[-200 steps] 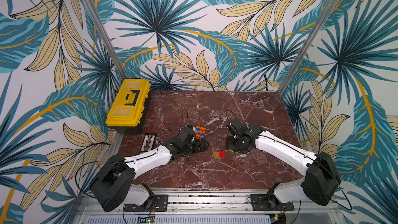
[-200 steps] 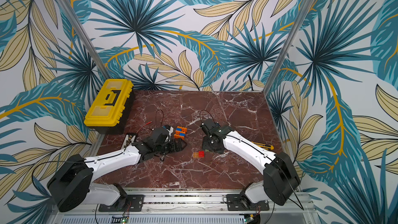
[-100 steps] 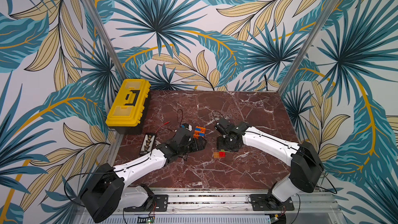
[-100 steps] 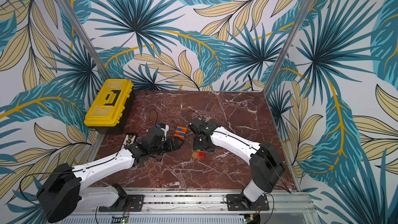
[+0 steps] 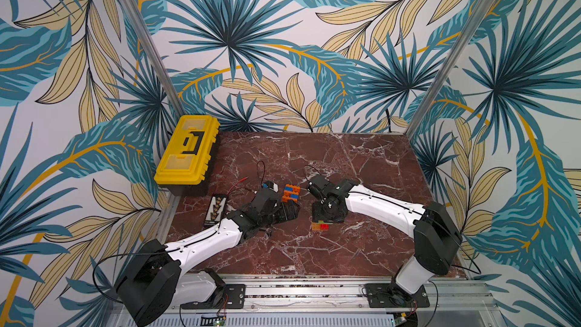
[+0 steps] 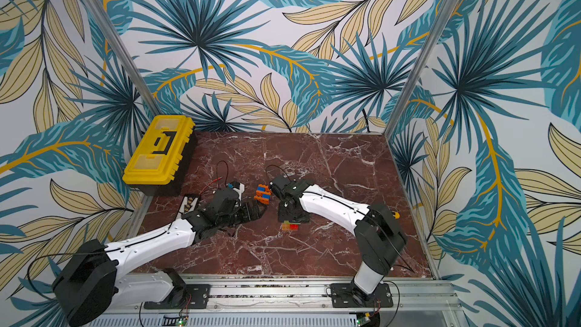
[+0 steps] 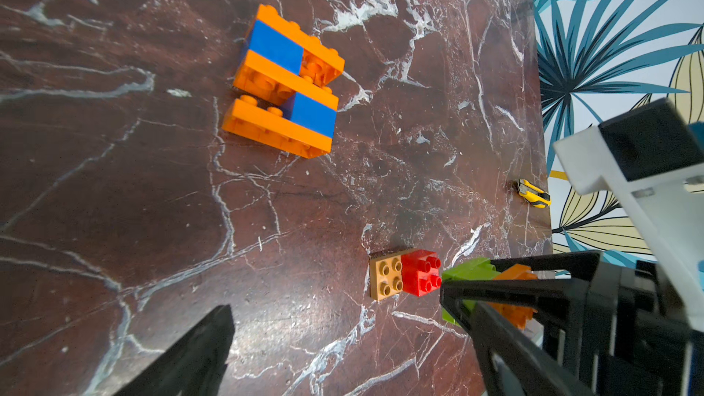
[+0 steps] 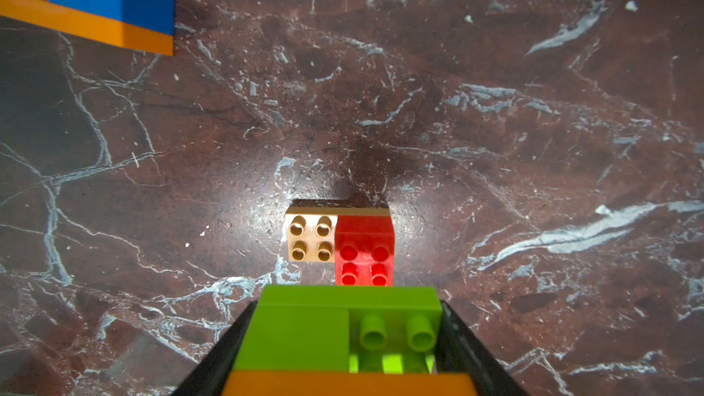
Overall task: Assemble the number 5 with lego
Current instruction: Assemble the lego brick with the lego brick.
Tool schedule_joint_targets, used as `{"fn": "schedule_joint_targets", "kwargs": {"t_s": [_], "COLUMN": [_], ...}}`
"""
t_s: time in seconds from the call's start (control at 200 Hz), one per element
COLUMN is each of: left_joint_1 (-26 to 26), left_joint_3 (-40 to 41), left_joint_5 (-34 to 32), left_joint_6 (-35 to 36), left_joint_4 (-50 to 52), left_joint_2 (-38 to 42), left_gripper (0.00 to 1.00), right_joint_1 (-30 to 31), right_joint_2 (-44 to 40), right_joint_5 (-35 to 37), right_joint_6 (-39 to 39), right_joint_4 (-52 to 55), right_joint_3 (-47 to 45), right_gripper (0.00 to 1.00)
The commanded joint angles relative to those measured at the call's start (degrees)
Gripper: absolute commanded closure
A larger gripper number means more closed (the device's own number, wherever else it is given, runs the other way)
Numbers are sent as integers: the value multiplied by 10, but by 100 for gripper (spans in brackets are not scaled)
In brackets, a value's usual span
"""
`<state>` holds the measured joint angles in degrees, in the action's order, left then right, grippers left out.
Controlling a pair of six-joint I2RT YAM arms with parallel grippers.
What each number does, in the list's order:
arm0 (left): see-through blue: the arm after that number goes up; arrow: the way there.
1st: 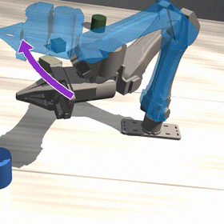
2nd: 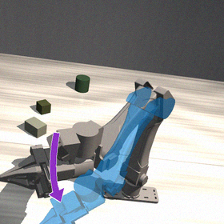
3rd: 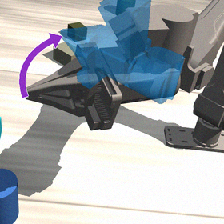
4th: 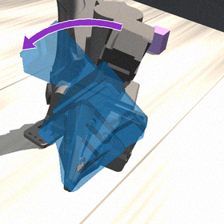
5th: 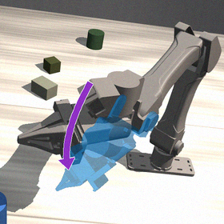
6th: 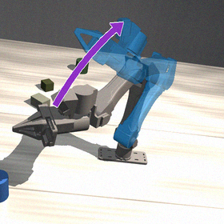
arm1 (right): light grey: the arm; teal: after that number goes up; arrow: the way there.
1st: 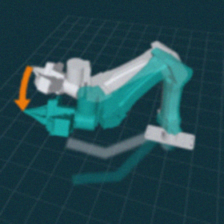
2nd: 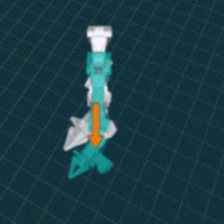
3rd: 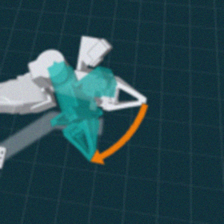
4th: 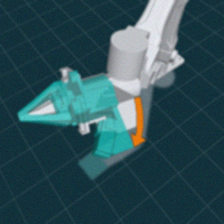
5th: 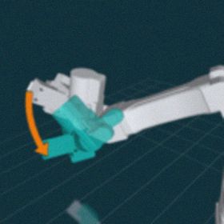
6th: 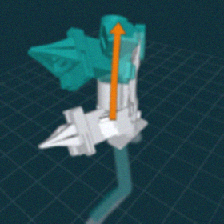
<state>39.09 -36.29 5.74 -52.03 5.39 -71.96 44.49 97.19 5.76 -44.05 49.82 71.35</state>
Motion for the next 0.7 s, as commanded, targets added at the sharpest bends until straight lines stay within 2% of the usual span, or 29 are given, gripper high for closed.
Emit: {"fn": "schedule_joint_targets", "kwargs": {"t_s": [0.0, 0.621, 0.696], "left_joint_1": [-3, -7, -7], "left_joint_3": [14, 18, 18], "left_joint_5": [-12, -19, -18], "left_joint_6": [-3, -6, -6], "left_joint_4": [4, 10, 10], "left_joint_2": [17, 22, 21], "left_gripper": [0, 0, 0], "right_joint_1": [7, 12, 29], "right_joint_2": [18, 43, 46], "right_joint_5": [13, 12, 12], "right_joint_6": [7, -5, -8], "right_joint_4": [16, -2, -3], "right_joint_3": [11, 3, 3], "right_gripper": [38, 38, 38]}}
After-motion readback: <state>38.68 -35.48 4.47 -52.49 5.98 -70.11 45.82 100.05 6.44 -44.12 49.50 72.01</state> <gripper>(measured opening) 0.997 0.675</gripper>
